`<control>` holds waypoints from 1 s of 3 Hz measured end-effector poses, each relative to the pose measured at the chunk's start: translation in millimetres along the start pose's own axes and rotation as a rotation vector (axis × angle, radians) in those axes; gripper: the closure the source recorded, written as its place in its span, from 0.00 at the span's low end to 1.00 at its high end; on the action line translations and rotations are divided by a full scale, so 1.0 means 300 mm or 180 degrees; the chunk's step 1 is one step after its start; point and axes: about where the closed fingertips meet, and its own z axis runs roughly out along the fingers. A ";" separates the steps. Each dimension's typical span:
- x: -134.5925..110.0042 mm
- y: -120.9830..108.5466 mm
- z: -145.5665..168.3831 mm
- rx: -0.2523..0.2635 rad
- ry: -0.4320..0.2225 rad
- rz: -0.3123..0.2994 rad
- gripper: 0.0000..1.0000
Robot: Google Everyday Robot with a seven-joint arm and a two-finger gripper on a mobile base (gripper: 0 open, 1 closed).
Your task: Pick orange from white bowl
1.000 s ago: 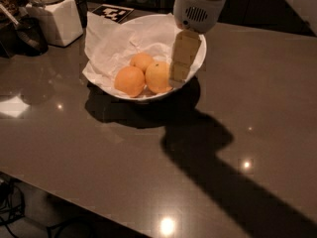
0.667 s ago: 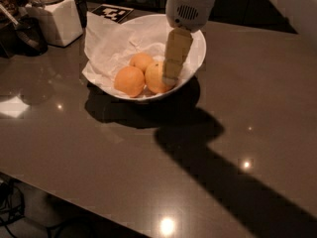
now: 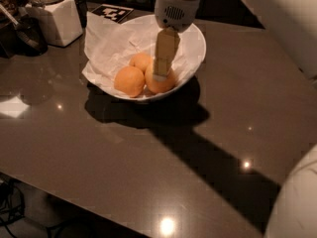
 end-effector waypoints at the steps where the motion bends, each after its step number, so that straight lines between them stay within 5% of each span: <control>1: -0.023 -0.014 0.041 -0.0077 0.0015 -0.0047 0.19; 3: -0.042 -0.031 0.091 -0.0178 0.0032 -0.0091 0.21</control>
Offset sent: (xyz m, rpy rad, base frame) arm -0.0101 -0.0028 -0.0256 -0.0702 0.1491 0.0507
